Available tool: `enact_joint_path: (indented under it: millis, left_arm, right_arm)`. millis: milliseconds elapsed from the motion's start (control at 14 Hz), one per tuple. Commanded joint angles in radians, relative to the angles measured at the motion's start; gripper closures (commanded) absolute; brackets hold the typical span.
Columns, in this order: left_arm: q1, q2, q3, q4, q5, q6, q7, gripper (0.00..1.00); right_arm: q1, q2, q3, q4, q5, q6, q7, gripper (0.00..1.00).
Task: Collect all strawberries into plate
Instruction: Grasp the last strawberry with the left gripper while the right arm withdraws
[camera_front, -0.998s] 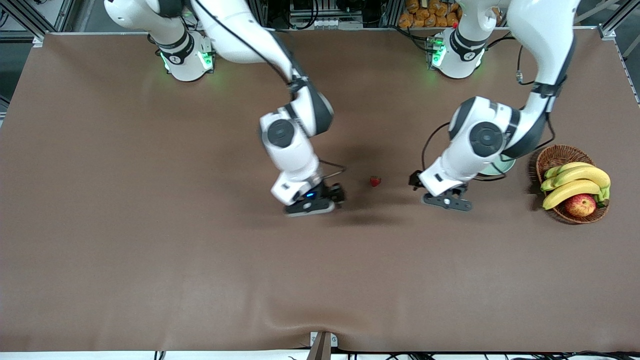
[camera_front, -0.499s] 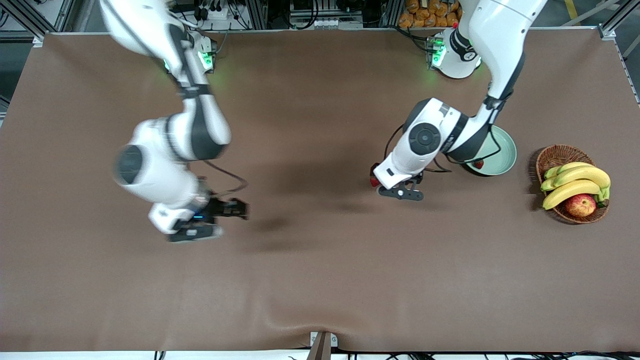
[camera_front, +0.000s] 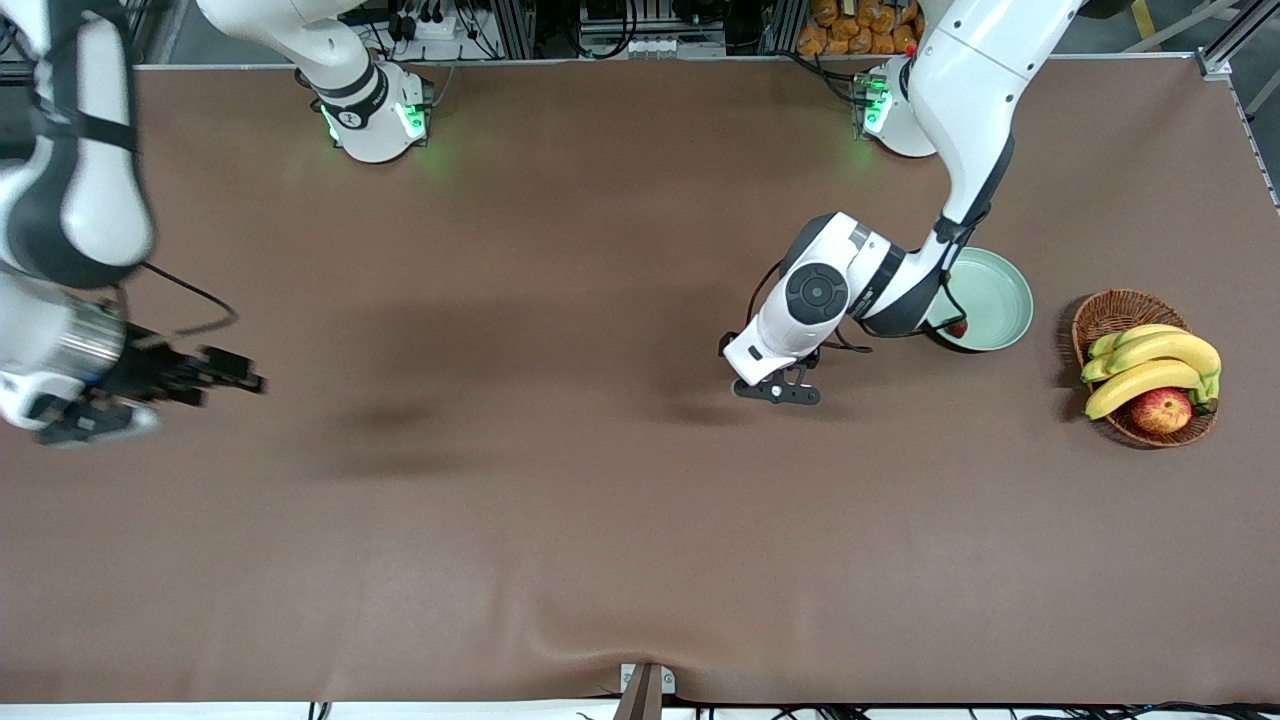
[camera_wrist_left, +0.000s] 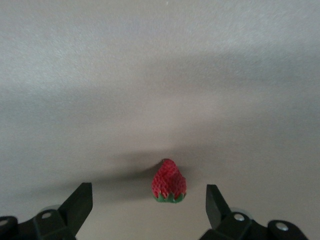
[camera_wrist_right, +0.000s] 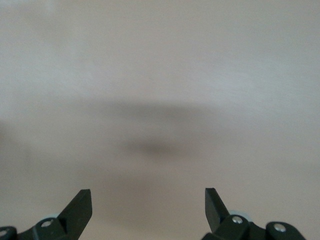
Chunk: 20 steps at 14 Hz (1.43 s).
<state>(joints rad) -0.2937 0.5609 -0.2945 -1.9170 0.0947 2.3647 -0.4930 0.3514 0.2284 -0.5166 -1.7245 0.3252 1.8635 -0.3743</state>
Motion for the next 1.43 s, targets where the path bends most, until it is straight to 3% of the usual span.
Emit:
enact_joint_path:
  millis: [0, 143, 285, 428, 642, 784, 998, 1212, 1355]
  left_arm:
    - [-0.016, 0.019, 0.006, 0.019, 0.016, 0.008, -0.041, 0.03]
    - [-0.035, 0.031, 0.006, 0.024, 0.017, 0.025, -0.058, 0.06]
    - [-0.035, 0.039, 0.008, 0.023, 0.019, 0.028, -0.058, 0.13]
    - [-0.035, 0.042, 0.009, 0.021, 0.019, 0.028, -0.059, 0.24]
    - [-0.035, 0.050, 0.011, 0.021, 0.020, 0.028, -0.058, 0.43]
    - [-0.035, 0.050, 0.012, 0.024, 0.020, 0.028, -0.058, 0.49]
    - [-0.035, 0.050, 0.012, 0.024, 0.020, 0.028, -0.058, 0.67]
    - [-0.019, 0.034, 0.011, 0.023, 0.020, 0.021, -0.055, 0.92]
    - [-0.012, -0.002, 0.014, 0.013, 0.020, 0.004, -0.056, 0.93]
  right_arm:
    - [-0.035, -0.119, 0.040, -0.049, -0.109, -0.046, 0.012, 0.00]
    - [-0.086, -0.170, 0.100, -0.049, -0.175, -0.082, 0.040, 0.00]
    - [-0.204, -0.208, 0.240, -0.049, -0.216, -0.121, 0.109, 0.00]
    - [-0.296, -0.233, 0.346, -0.049, -0.235, -0.147, 0.146, 0.00]
    - [-0.376, -0.256, 0.435, -0.049, -0.262, -0.179, 0.184, 0.00]
    - [-0.384, -0.279, 0.448, -0.049, -0.290, -0.193, 0.186, 0.00]
    - [-0.403, -0.291, 0.463, -0.047, -0.304, -0.231, 0.216, 0.00]
    - [-0.436, -0.313, 0.503, -0.044, -0.305, -0.276, 0.262, 0.00]
    - [-0.427, -0.317, 0.503, -0.024, -0.307, -0.287, 0.288, 0.00]
